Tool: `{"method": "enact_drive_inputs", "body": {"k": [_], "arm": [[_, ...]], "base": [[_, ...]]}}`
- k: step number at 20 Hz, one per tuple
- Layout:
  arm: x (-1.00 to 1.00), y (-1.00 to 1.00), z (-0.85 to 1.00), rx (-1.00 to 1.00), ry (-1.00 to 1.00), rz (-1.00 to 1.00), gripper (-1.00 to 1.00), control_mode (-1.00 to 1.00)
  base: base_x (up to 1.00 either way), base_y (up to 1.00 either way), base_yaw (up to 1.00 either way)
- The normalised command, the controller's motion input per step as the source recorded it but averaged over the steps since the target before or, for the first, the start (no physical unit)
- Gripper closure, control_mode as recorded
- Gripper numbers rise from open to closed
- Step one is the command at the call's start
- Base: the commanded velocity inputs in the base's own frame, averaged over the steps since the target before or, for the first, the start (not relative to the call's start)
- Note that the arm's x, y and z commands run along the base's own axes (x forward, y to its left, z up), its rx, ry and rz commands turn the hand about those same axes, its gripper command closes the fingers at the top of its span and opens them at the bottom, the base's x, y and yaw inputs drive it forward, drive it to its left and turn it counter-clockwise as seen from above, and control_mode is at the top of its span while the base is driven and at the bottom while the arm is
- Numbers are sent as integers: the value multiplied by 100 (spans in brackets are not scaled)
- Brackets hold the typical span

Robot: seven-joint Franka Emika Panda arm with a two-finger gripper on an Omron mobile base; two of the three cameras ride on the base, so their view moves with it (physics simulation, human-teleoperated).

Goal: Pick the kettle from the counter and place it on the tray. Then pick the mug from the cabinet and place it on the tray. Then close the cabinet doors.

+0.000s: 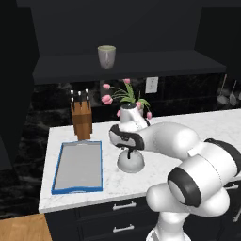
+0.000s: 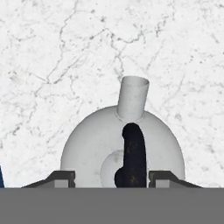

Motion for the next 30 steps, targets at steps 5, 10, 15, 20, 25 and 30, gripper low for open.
{"method": "enact_drive_inputs", "body": {"k": [5, 10, 15, 20, 25, 30], "arm": [[-23, -3, -18, -4, -2, 7, 100, -100], [-41, -1, 18, 5, -15, 7, 100, -100], [-43, 26, 65, 0, -20, 6, 100, -100], [-5, 60, 62, 0, -6, 1, 100, -100], [25, 69, 38, 0, -13, 0, 100, -100], [50, 64, 9, 1, -6, 0, 100, -100]], "base": [[0, 0, 0], [0, 0, 0], [0, 0, 0], [0, 0, 0], [0, 0, 0], [0, 0, 0]]}}
